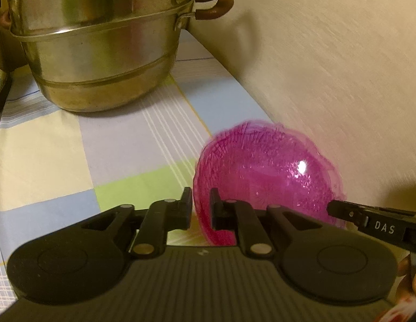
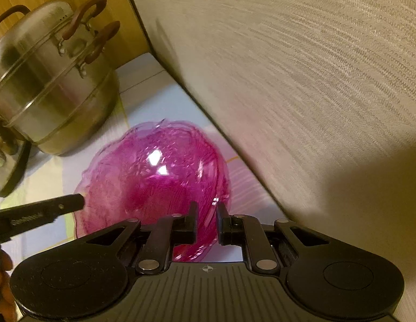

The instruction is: Organize plates and bowls

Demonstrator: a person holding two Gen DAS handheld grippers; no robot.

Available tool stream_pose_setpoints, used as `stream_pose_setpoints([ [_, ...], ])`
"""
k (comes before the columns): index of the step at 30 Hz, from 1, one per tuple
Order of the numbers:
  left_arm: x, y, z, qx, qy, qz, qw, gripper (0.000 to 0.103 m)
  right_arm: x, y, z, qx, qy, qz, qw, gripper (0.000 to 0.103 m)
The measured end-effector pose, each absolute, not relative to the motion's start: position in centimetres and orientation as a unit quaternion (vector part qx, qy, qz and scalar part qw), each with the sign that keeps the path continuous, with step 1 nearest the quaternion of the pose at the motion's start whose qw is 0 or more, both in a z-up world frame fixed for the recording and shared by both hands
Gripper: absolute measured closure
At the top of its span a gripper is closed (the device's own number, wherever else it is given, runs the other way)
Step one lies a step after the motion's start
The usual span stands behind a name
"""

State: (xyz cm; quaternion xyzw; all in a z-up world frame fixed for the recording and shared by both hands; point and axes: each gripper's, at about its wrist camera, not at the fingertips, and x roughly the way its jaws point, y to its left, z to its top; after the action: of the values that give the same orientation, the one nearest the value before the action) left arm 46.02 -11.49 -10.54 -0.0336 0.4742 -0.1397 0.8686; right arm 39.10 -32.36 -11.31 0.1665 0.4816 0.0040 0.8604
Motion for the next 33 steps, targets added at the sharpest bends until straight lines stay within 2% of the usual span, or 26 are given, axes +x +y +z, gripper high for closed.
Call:
stream_pose_setpoints([
  [2, 46.0, -11.4, -10.4, -0.032, 0.473, -0.139, 0.87, 0.09, 39.0, -32.5, -11.3, 0.169, 0.478, -0.001, 0.862, 0.072],
  [4, 45.9, -11.2, -10.2, -0.036, 0.47, -0.139, 0.871, 0.089, 38.8, -32.8, -11.2, 0.181, 0.472, 0.003, 0.863, 0.066],
  [19, 41.7, -9.0, -5.7, -0.059, 0.44, -0.142, 0.885, 0.089, 35.6, -32.3, -7.0, 0.194, 0.45, 0.021, 0.872, 0.065],
  [33, 29.8, -5.0, 1.0, -0.095, 0.388, -0.117, 0.909, 0.082, 26.4, -30.7, 0.2, 0.209, 0.413, 0.076, 0.883, 0.065],
])
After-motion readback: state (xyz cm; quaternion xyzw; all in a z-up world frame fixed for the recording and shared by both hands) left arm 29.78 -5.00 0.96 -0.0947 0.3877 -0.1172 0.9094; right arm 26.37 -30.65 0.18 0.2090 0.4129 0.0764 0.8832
